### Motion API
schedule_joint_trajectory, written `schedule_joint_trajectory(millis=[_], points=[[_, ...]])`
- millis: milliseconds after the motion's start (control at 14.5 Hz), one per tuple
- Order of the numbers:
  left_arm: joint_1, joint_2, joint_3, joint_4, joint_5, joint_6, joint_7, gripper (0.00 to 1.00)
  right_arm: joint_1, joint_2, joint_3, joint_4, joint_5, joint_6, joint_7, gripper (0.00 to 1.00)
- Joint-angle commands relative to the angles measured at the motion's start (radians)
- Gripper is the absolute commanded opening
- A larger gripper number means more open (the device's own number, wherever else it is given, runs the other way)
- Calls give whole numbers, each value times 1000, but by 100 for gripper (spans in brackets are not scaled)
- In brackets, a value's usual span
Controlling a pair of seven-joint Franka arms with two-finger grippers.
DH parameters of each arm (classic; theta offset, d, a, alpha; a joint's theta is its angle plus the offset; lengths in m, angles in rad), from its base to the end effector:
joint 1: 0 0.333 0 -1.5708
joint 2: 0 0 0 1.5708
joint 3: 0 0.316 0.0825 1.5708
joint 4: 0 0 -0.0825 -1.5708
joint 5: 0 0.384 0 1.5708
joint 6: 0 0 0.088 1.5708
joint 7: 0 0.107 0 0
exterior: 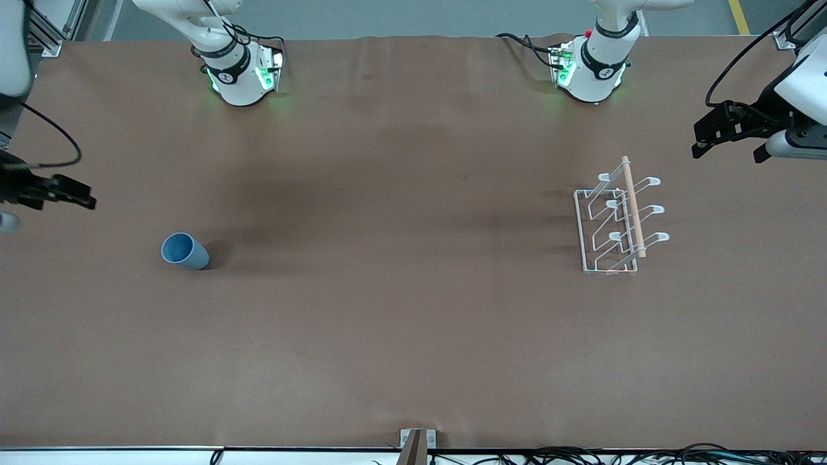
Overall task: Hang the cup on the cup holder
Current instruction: 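Move the right gripper toward the light blue cup, then lower the right gripper and grasp the blue cup by its rim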
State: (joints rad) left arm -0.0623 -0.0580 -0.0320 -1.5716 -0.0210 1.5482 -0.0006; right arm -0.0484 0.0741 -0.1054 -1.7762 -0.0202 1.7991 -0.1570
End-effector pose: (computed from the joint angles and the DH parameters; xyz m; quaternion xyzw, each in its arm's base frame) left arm 0.5317 -0.0532 0.6537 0.9987 -0.0472 0.0168 0.0104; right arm 0.5730 -0.0890 0.5043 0.9996 0.0042 -0.0272 0.0096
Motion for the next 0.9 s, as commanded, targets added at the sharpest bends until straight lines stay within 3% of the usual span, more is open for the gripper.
schedule_joint_trajectory(millis=[0,414,690,828], points=[[-5,-2,-2,4,23,1,-12,100,-4,-28,7,-191,9,187,-25,100],[-5,1,-2,4,23,1,-12,100,-10,117,7,-425,9,641,-105,100],[-5,1,-2,2,23,0,-12,100,-5,217,9,-424,13,716,-111,99],[-5,1,-2,2,23,0,-12,100,-8,249,9,-419,13,750,-111,92]])
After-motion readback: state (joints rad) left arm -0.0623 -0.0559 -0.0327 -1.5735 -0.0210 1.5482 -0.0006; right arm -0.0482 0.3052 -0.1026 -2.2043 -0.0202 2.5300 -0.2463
